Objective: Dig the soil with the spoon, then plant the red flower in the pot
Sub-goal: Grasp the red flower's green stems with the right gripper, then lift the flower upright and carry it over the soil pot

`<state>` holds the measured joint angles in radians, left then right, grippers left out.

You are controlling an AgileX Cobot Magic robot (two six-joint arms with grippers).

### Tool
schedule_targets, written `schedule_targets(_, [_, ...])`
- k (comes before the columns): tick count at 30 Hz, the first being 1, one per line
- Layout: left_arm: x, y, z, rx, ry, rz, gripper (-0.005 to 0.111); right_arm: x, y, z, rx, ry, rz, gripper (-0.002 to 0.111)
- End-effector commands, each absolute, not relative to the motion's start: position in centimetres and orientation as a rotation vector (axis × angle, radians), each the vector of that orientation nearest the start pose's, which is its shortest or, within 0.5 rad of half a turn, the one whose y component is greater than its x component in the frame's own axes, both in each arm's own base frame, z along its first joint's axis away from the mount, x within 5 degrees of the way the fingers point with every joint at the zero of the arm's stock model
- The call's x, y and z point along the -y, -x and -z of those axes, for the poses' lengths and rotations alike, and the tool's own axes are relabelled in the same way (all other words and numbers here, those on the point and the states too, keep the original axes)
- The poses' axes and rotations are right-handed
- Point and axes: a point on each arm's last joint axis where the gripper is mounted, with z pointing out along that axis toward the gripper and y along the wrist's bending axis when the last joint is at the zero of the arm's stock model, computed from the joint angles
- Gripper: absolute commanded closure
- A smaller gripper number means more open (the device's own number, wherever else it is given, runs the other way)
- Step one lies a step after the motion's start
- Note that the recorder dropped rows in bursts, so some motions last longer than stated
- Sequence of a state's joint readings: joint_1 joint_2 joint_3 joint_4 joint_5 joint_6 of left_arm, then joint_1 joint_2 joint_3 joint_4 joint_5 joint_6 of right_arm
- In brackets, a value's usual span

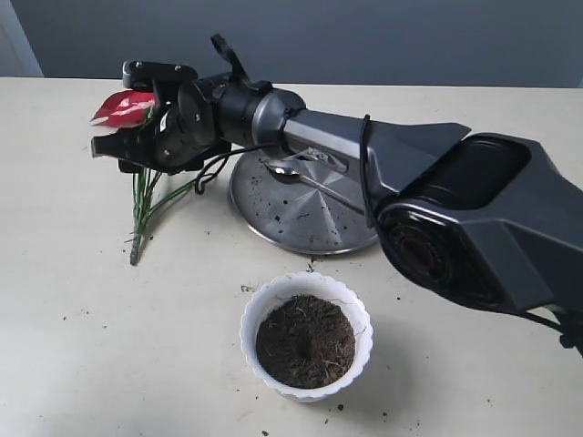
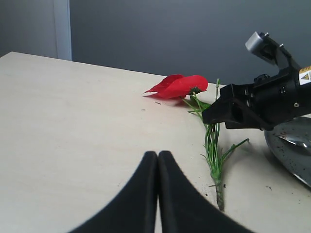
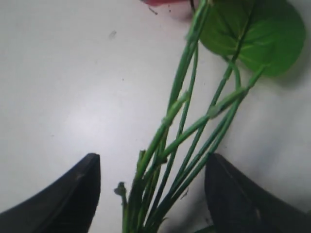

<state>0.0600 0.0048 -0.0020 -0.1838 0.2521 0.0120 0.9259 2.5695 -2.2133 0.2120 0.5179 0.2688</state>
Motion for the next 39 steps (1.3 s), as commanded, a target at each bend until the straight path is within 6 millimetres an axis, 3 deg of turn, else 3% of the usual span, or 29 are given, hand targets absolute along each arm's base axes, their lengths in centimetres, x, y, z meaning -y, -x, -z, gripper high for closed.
schedule_targets(1, [0.1,-5.6,-19.2,-1.713,0.161,0.118,0.106,-46.4,-33.3,-11.9,-2.433,0.636,-0.760,0.048])
schedule_targets(5, [0.1,-5.6,-19.2,-1.713,0.161,0.118,0.106,-46.5,-33.2,-11.4,-2.444,0.624,-0.772,0.054])
schedule_targets(7, [0.1,-5.6,-19.2,-1.713,0.161,0.118,0.106,-46.5,-33.2,-11.4,-2.442,0.623,-0.773,0.068])
schedule_targets(8, [0.1,-5.6,-19.2,-1.713,0.161,0.118,0.106,-46.6,-33.3,-11.8,-2.433,0.622,-0.779,0.088])
schedule_targets(10, [0.1,-5.6,-19.2,-1.713,0.161,0.118,0.106,-46.7,-33.4,-12.2,-2.421,0.619,-0.789,0.108])
schedule_targets(15, [0.1,-5.6,-19.2,-1.713,0.161,0.118,0.106,-47.5,-33.4,-14.4,-2.362,0.613,-0.840,0.108])
schedule_targets(21, [0.1,-5.6,-19.2,-1.713,0.161,0.118,0.106,-47.3,-33.5,-21.5,-2.170,0.583,-0.921,0.108])
schedule_targets(27, [0.1,-5.6,-19.2,-1.713,0.161,0.118,0.106,-45.4,-31.2,-27.8,-2.024,0.798,-0.813,0.108])
schedule_targets(30, [0.1,-5.6,-19.2,-1.713,0.161,0.118,0.106,-43.5,-29.7,-30.2,-1.936,0.801,-0.810,0.108])
schedule_targets(34, [0.1,-5.6,-19.2,-1.713,0.161,0.118,0.106,-39.1,-27.1,-30.4,-1.854,0.742,-0.798,0.108])
schedule_targets(39, [0.1,-5.6,-19.2,-1.713,0.161,0.118,0.106,-30.2,-22.0,-31.1,-1.550,0.574,-0.820,0.108])
